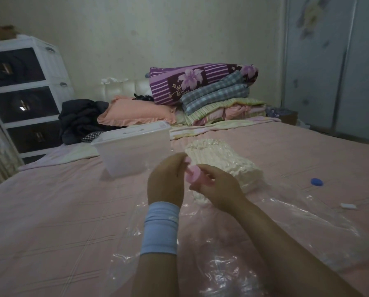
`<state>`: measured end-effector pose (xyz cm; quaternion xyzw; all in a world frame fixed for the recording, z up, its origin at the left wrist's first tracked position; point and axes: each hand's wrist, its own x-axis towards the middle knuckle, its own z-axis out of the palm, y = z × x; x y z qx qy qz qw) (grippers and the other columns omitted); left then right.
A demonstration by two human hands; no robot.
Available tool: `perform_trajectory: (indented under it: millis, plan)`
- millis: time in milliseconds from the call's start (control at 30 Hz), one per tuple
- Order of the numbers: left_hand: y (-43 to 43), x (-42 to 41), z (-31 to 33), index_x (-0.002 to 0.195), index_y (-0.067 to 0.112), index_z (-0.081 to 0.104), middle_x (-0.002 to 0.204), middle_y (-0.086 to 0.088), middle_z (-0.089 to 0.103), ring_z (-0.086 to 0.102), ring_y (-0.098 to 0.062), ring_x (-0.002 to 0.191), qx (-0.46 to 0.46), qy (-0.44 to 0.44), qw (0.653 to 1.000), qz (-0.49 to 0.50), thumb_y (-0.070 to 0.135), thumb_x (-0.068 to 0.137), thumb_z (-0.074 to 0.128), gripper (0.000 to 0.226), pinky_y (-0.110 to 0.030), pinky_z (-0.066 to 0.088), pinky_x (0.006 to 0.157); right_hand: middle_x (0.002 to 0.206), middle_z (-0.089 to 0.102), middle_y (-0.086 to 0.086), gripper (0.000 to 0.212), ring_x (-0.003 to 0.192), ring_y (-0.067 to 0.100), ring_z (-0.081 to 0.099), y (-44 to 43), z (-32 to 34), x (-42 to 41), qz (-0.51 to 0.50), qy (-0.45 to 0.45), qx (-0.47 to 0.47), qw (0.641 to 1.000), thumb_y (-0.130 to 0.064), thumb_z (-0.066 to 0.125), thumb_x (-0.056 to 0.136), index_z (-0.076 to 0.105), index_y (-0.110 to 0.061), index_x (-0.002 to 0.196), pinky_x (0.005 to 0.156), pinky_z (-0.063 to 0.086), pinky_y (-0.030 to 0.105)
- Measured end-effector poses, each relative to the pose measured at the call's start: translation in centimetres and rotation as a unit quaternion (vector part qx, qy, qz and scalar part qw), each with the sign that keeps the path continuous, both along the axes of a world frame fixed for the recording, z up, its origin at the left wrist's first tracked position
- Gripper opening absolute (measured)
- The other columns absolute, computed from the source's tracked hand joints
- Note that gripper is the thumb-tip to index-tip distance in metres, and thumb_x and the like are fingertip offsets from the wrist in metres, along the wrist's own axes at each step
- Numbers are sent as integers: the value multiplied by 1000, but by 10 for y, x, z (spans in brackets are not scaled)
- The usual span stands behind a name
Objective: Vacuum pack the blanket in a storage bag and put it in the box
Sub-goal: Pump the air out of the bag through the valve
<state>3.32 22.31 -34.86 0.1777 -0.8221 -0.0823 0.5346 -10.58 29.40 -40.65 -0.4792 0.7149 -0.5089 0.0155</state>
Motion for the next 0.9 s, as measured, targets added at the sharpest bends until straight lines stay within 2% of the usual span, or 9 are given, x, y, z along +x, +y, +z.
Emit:
perform_trajectory:
  millis: [167, 267, 333, 400, 500, 567, 633, 733, 900]
  plan:
    - [6, 30, 53, 106, 7, 70, 95, -6, 73, 62, -7, 83, -121, 197, 970, 80, 17, 98, 56, 19, -19, 51, 76, 103, 69, -24, 54, 94, -2, 63, 6, 2, -6, 10, -22, -10, 1000, -52, 83, 71, 63, -46, 121, 86, 57, 33]
    - [5, 26, 54, 106, 5, 69, 102, -5, 72, 65, -10, 96, -123, 260, 954, 89, 18, 99, 55, 20, -24, 54, 82, 102, 69, -23, 54, 94, -1, 64, 6, 1, -7, 14, -21, -5, 1000, -52, 84, 70, 64, -47, 120, 87, 57, 34]
    - [5, 11, 36, 107, 5, 68, 108, -4, 70, 67, -19, 104, -92, 255, 961, 63, 13, 97, 56, 17, -27, 54, 90, 101, 69, -23, 54, 93, -1, 63, 5, 0, -6, 14, -23, -6, 1000, -51, 84, 70, 63, -47, 119, 86, 57, 34]
    - [7, -4, 11, 106, 8, 70, 108, -2, 71, 68, -17, 100, -43, 170, 984, 13, 10, 94, 58, 17, -27, 54, 91, 102, 69, -22, 53, 93, 0, 63, 4, -1, -6, 10, -22, -9, 1000, -52, 83, 71, 63, -46, 120, 85, 56, 32]
    - [9, -13, -14, 95, 15, 72, 92, 2, 73, 61, -6, 78, 49, 35, 998, -34, 11, 91, 61, 13, -34, 57, 78, 104, 70, -21, 50, 93, 0, 64, 2, -1, -4, 8, -7, -5, 1000, -58, 76, 76, 63, -45, 122, 83, 55, 30]
    - [7, -10, -7, 91, 17, 71, 82, 5, 71, 60, -7, 70, 48, 18, 998, -26, 13, 92, 62, 10, -33, 55, 70, 105, 70, -21, 51, 93, -1, 63, 2, 0, -4, 4, -7, -8, 1000, -55, 78, 75, 63, -44, 122, 80, 52, 26]
    - [8, 2, 15, 93, 16, 71, 78, 4, 70, 61, -9, 66, -10, 44, 999, -4, 15, 93, 62, 9, -31, 56, 65, 104, 69, -23, 52, 93, -3, 62, 3, 0, -4, 3, -18, -16, 1000, -52, 82, 73, 63, -45, 122, 81, 52, 25]
    - [7, 28, 52, 100, 11, 72, 84, 5, 69, 60, -5, 70, -82, 144, 985, 45, 18, 95, 62, 13, -11, 49, 68, 103, 69, -25, 53, 93, -6, 62, 4, 0, -6, 8, -27, -17, 999, -52, 83, 72, 63, -47, 121, 83, 54, 26]
    - [14, 28, 60, 104, 11, 71, 99, 3, 72, 62, -2, 87, -105, 248, 960, 82, 23, 97, 57, 19, -15, 50, 77, 104, 69, -24, 55, 94, -2, 63, 5, -2, -5, 11, -32, -12, 999, -52, 83, 70, 63, -45, 121, 86, 55, 31]
